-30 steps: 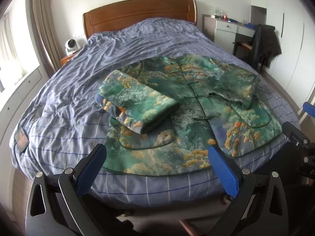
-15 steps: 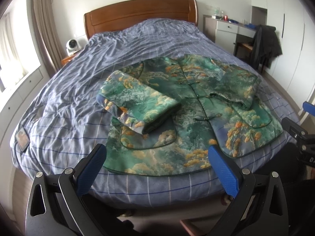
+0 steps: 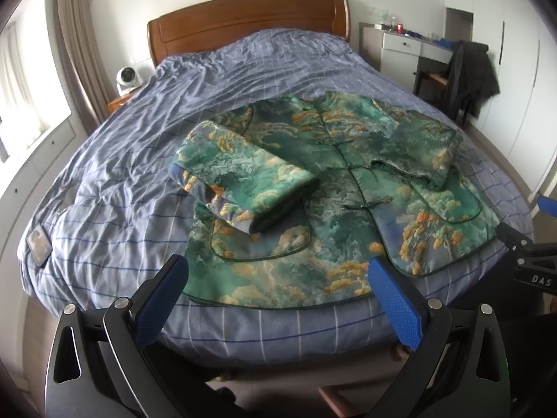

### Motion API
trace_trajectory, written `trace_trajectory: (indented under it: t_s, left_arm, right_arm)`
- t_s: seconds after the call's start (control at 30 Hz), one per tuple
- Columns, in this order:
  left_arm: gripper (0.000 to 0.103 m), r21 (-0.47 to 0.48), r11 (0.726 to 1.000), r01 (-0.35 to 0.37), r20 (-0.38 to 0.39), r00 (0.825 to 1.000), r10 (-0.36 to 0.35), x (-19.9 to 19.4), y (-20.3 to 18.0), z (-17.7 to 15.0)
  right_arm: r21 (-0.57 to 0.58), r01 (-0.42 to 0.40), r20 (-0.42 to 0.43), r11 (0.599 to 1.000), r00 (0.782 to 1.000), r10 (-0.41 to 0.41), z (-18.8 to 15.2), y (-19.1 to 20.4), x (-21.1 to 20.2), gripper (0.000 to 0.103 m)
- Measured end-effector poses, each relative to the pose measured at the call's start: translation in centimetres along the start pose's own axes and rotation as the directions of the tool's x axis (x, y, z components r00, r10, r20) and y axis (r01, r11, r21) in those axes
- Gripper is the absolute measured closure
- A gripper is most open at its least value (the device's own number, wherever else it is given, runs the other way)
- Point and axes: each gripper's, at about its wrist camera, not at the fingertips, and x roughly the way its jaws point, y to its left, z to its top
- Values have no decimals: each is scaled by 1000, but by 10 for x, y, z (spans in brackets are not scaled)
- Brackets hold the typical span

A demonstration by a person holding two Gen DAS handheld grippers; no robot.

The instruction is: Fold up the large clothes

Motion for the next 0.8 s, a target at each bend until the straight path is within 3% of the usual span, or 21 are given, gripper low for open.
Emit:
trace_trajectory:
  t_s: [0.37,0.47,0.57,0.67,0.73,0.8]
  left_arm:
    - [0,5,1000,-5,-15,1000,5,5,-1,-3]
    - [0,7,1000,-8,-25,1000,8,8,-2,-4]
    - [0,12,1000,-11,-25,1000,12,8,-3,-3]
    - [0,5,1000,-17,-24,1000,17,9,-2,-3]
    - [0,-5,1000,-18,-29,999,18,10,0,-4]
    - [0,-11,1000,-22,-35,999,22,10,1,-4]
  right_arm:
    - [-6,29,-20,1000,999,-29,-2,0,8,0]
    - [-22,-47,16,999,999,47,-1,-2,10,0]
    - [-119,-153,141,981,975,170,10,-9,12,0]
    - [-256,-114,219,960,960,172,35,-12,31,0]
    - [-347,-129,201,929,957,208,51,-8,57,0]
    - [-433,-187,111,882,960,259,68,3,102,0]
